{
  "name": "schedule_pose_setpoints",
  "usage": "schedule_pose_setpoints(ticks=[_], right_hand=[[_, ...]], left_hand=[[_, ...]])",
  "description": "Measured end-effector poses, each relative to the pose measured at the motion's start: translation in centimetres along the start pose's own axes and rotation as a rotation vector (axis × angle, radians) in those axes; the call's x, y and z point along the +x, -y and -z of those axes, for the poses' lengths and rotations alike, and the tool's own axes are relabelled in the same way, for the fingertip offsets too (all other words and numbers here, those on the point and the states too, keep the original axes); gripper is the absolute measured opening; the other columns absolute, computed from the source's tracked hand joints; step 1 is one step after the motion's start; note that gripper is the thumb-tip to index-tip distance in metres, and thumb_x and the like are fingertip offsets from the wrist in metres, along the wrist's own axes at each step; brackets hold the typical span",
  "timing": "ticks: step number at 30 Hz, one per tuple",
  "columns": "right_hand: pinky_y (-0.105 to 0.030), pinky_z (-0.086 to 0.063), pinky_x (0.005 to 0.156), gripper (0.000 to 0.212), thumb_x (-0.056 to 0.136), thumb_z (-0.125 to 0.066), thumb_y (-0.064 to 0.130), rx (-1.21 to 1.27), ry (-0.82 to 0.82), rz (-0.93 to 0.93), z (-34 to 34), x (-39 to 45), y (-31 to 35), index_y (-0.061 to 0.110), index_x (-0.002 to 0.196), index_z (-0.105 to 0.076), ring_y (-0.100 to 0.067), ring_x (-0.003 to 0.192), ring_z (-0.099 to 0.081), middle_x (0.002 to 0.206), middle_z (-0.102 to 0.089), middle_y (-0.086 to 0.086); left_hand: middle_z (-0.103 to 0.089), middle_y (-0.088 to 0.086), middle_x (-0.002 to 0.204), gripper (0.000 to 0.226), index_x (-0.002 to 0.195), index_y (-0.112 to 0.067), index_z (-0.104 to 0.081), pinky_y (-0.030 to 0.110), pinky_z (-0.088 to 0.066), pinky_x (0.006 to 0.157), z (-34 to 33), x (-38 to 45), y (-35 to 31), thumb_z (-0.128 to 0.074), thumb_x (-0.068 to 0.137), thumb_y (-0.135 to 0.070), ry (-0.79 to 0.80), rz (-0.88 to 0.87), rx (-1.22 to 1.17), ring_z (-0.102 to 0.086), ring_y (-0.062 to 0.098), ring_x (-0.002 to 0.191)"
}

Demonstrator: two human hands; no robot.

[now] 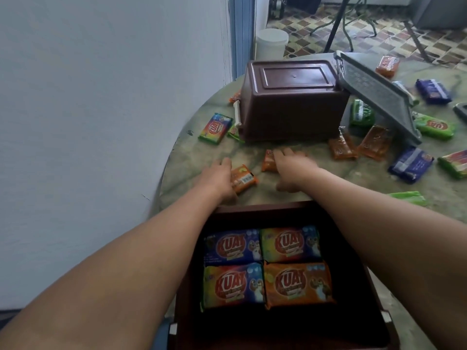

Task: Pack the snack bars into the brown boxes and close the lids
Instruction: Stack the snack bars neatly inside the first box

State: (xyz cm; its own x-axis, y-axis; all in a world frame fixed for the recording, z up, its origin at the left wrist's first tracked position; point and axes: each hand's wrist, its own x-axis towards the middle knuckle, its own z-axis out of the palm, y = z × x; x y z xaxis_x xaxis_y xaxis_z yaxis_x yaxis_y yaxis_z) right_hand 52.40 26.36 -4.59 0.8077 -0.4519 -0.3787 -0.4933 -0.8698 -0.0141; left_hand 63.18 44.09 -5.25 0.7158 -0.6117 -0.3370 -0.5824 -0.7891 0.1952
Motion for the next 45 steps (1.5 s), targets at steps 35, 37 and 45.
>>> schedule_pose_setpoints(ticks=[35, 37, 45], right_hand=[[-0.040, -0.053, 0.079, 0.073, 0.070, -0.082, 0.046, 0.496, -0.490, 0.291, -2.2, -21.6, -1.0, 0.031, 0.128, -0.040, -0.021, 0.102, -0.054, 0.119, -0.039, 0.006], [-0.040, -0.053, 0.086, 0.073, 0.072, -0.079, 0.049, 0.425, -0.425, 0.318, -2.8, -22.0, -1.7, 0.032, 0.133, -0.044, -0.021, 0.109, -0.055, 0.124, -0.047, 0.006], [-0.042, -0.050, 0.097, 0.077, 0.076, -0.074, 0.057, 0.231, -0.334, 0.307, -3.5, -21.4, -1.5, 0.038, 0.144, -0.045, -0.019, 0.119, -0.050, 0.131, -0.051, 0.008]], left_hand=[[-0.056, 0.001, 0.115, 0.075, 0.124, -0.028, -0.031, 0.041, -0.052, 0.080, -0.8, -21.4, -1.7, -0.083, 0.076, -0.050, -0.498, -0.227, -0.302, -0.058, 0.020, 0.099], [-0.051, 0.000, 0.118, 0.071, 0.126, -0.028, -0.032, 0.040, -0.051, 0.084, -2.4, -22.0, -1.0, -0.077, 0.080, -0.059, -0.450, -0.245, -0.235, -0.052, 0.018, 0.102], [-0.050, 0.005, 0.126, 0.072, 0.151, -0.020, -0.040, 0.043, -0.040, 0.102, -5.0, -20.8, -0.4, -0.058, 0.093, -0.059, -0.475, -0.296, 0.097, -0.050, 0.026, 0.111]])
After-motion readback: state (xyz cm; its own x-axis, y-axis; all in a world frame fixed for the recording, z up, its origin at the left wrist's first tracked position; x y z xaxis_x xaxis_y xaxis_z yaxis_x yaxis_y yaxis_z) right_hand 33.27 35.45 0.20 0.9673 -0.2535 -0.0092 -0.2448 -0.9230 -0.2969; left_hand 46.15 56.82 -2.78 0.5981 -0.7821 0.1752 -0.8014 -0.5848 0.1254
